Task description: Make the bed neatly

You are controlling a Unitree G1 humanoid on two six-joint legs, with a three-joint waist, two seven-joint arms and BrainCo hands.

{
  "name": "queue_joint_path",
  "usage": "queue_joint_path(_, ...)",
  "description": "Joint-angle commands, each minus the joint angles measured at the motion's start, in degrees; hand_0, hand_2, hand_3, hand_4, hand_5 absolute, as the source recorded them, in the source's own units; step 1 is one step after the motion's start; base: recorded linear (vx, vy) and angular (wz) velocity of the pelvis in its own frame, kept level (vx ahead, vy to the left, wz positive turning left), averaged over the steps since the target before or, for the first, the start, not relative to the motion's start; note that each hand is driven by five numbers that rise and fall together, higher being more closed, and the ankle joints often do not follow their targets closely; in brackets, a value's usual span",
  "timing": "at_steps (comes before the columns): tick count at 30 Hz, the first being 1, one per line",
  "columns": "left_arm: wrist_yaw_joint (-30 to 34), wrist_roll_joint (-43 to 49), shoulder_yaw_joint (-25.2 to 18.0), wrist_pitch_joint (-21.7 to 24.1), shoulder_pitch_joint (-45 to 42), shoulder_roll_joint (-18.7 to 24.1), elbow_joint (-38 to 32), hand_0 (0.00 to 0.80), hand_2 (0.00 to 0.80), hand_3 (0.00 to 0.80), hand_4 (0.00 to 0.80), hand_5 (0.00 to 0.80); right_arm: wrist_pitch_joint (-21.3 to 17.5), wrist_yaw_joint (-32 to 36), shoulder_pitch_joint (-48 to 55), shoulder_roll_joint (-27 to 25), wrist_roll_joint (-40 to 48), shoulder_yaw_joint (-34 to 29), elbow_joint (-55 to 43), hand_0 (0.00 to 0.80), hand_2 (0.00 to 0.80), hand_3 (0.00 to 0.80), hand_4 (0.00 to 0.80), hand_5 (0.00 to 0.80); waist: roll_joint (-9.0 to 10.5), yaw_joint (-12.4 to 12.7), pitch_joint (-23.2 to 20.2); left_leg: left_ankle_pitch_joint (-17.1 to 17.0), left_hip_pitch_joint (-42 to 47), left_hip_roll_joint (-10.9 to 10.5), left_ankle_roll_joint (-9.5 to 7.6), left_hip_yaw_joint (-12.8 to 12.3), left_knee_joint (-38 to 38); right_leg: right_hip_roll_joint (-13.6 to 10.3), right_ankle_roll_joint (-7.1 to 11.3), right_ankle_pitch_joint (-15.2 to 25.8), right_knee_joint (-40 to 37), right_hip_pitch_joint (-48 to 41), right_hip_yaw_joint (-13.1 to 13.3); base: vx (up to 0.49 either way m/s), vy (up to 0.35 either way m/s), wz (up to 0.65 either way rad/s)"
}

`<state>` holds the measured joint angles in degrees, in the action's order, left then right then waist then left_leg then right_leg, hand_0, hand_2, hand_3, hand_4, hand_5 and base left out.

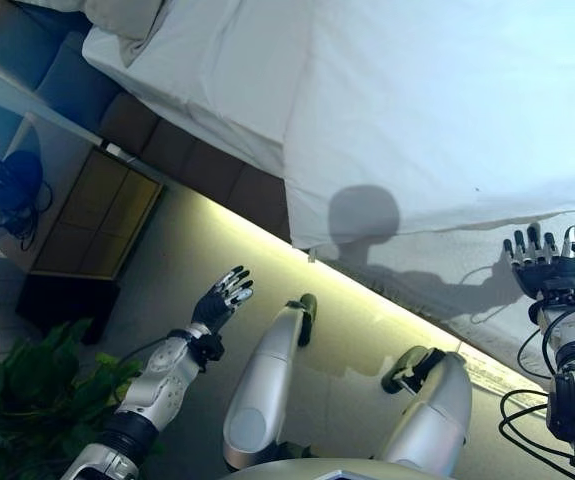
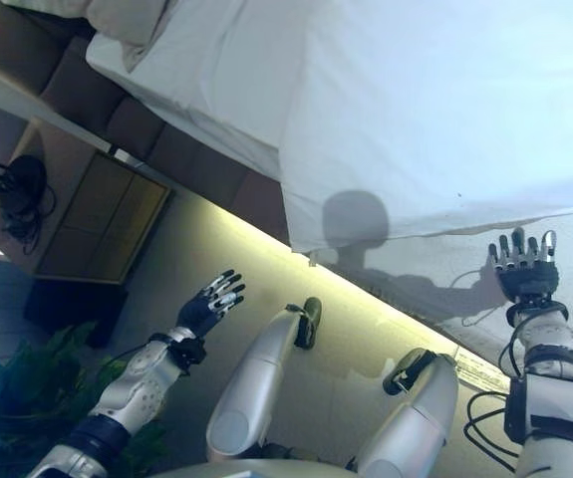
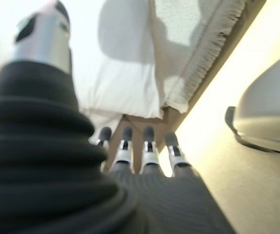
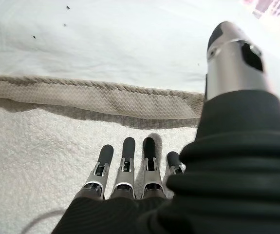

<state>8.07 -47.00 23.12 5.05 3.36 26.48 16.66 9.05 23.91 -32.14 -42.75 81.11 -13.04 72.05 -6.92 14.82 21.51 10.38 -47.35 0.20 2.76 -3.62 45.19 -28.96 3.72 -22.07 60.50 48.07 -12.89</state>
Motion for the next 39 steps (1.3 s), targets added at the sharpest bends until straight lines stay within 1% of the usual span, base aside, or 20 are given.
queue_joint_path(1, 0.59, -0.93, -1.01, 3.59, -1.21, 0.51, -0.11, 0.0, 0.0, 0.0, 0.0, 0.0, -0.89, 2.06, -0.17, -3.87, 0.69, -1.61, -0.36, 0.0, 0.0, 0.0, 0.0, 0.0, -1.27, 0.51, -0.99, 5.19, 1.56, 2.9, 0.21, 0.0, 2.88, 1.54, 7.89, 20.36, -11.63, 3.92, 5.28, 0.037, -0.041, 0.19)
queue_joint_path(6, 1.16, -1.05, -0.07, 3.86, -1.96, 0.74, 1.5, 0.0, 0.0, 0.0, 0.0, 0.0, 0.7, 1.65, -2.92, -5.58, -0.48, -1.19, -0.39, 0.0, 0.0, 0.0, 0.0, 0.0, -1.38, 0.79, -1.79, 5.65, 1.21, 2.8, 0.09, -0.19, 4.14, 1.16, 7.93, 19.71, -9.66, 4.97, 5.72, 0.082, 0.001, 0.06)
queue_joint_path(9, 0.62, -1.69, 1.0, 4.61, -2.18, 0.47, 2.29, 0.0, 0.0, 0.0, 0.0, 0.0, 1.33, 1.17, -5.01, -6.4, -2.25, -0.32, -0.32, 0.0, 0.0, 0.0, 0.0, 0.0, -1.75, 0.56, -2.01, 5.25, 1.55, 2.87, 0.11, -0.35, 3.3, 1.57, 7.91, 19.19, -9.49, 5.15, 6.11, 0.056, 0.035, 0.0)
queue_joint_path(15, 1.82, -2.11, 1.84, 6.84, -2.91, -0.79, 4.77, 0.0, 0.0, 0.0, 0.0, 0.0, 1.31, 1.43, -6.34, -6.48, -4.19, 1.28, -0.63, 0.0, 0.0, 0.0, 0.0, 0.0, -1.91, 0.39, -1.99, 4.93, 2.52, 2.94, 0.17, -0.6, 2.5, 2.19, 7.46, 18.49, -9.51, 4.48, 6.37, 0.039, 0.024, -0.01)
queue_joint_path(20, 1.12, -1.77, 2.35, 6.81, -3.05, -1.34, 5.03, 0.0, 0.0, 0.0, 0.0, 0.0, 1.37, 1.47, -7.97, -6.55, -4.78, 1.41, -1.49, 0.0, 0.0, 0.0, 0.0, 0.0, -1.91, 0.54, -2.09, 5.01, 2.76, 2.96, 0.27, -0.41, 2.92, 1.85, 7.22, 18.05, -8.59, 4.21, 6.63, 0.047, 0.011, 0.0)
queue_joint_path(25, 0.5, -2.35, 2.96, 7.46, -3.34, -1.37, 5.47, 0.0, 0.0, 0.0, 0.0, 0.0, 1.94, 1.77, -11.34, -6.32, -5.53, 2.87, -2.44, 0.0, 0.0, 0.0, 0.0, 0.0, -2.45, 0.43, -1.98, 4.07, 2.38, 2.84, 0.5, -0.33, 1.84, 2.05, 7.49, 17.86, -8.42, 5.13, 7.19, 0.009, 0.013, -0.01)
queue_joint_path(26, 0.51, -2.38, 3.03, 7.72, -3.44, -1.49, 5.68, 0.0, 0.0, 0.0, 0.0, 0.0, 1.92, 1.62, -11.65, -6.29, -5.48, 3.18, -2.59, 0.213, 0.213, 0.213, 0.213, 0.213, -2.56, 0.4, -1.88, 3.81, 2.35, 2.79, 0.56, -0.34, 1.57, 2.09, 7.51, 17.95, -8.55, 5.2, 7.27, 0.0, 0.0, 0.0)
queue_joint_path(28, 0.45, -2.47, 3.27, 8.23, -3.64, -1.86, 5.84, 0.0, 0.0, 0.0, 0.0, 0.0, 1.57, 0.57, -12.35, -6.05, -5.32, 3.78, -3.04, 0.8, 0.8, 0.8, 0.8, 0.8, -2.9, 0.3, -1.59, 3.36, 2.29, 2.76, 0.7, -0.45, 1.05, 2.07, 7.51, 18.05, -8.79, 5.36, 7.4, -0.021, 0.036, -0.07)
queue_joint_path(34, 0.07, -3.6, 4.67, 10.6, -3.53, -3.39, 6.4, 0.0, 0.0, 0.0, 0.0, 0.0, 1.01, -0.42, -15.1, -5.29, -6.51, 5.91, -4.65, 0.8, 0.8, 0.8, 0.8, 0.8, -3.71, -0.25, -1.01, 2.52, 2.52, 2.8, 1.03, -1.16, -0.42, 2.16, 7.26, 18.13, -9.98, 5.29, 7.45, -0.046, 0.058, -0.06)
queue_joint_path(39, 0.06, -4.13, 5.06, 11.17, -3.85, -3.86, 6.13, 0.0, 0.0, 0.0, 0.0, 0.0, 1.25, -0.81, -15.6, -4.74, -6.23, 6.77, -6.14, 0.8, 0.8, 0.8, 0.8, 0.8, -3.82, -0.43, -0.92, 3.06, 2.71, 2.74, 1.02, -1.47, 0.54, 1.51, 7.0, 17.74, -9.53, 4.89, 7.44, -0.025, 0.039, -0.02)
